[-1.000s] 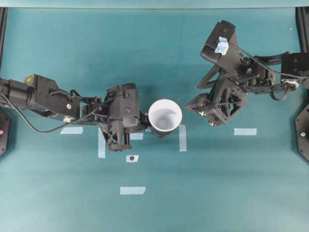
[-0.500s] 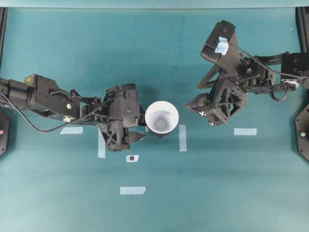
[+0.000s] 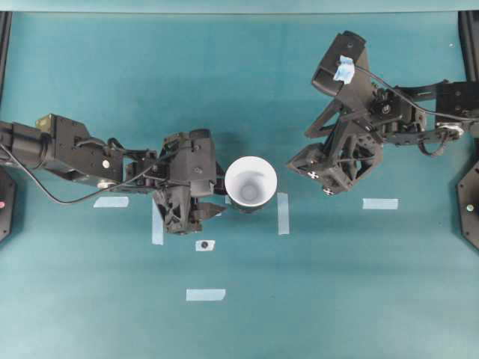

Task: Holding the cup holder with the left arm, the right arm places the cup into the cup holder.
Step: 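Lower the holder with the cup onto the table with the left gripper, then open the left gripper and withdraw it from the holder handle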

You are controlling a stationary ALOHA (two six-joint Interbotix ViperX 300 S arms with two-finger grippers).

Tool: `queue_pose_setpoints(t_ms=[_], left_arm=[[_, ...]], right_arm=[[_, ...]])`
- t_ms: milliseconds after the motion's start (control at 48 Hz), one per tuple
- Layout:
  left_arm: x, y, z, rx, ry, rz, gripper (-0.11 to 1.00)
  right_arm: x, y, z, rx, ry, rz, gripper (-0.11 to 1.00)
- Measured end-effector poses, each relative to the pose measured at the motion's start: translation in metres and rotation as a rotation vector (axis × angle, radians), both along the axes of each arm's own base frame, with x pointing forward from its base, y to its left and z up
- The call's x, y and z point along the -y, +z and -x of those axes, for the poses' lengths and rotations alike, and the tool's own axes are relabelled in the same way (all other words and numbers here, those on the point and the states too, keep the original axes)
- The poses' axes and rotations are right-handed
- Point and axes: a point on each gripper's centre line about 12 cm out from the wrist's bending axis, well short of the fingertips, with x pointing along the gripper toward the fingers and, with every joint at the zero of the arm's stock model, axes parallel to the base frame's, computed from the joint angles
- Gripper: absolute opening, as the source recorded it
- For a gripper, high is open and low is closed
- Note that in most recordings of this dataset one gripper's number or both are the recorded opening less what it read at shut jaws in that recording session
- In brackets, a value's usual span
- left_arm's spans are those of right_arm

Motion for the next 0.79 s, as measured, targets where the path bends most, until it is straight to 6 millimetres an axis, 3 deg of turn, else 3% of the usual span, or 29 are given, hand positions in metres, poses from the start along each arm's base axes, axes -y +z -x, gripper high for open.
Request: queue_pose_setpoints(t_ms=[417,792], left_arm=[[0.0,0.022,0.004,0.007,-0.002,-0.005,0.89],[0.001,0.031,0.015,-0.031,0.001,-0.001,0.89]], right_arm=[[0.0,-0.005,0.002,-0.003,0.0,-0.001,0.93],[-0.002,-0.004,0.0,0.017,0.005,0.003,0.93]])
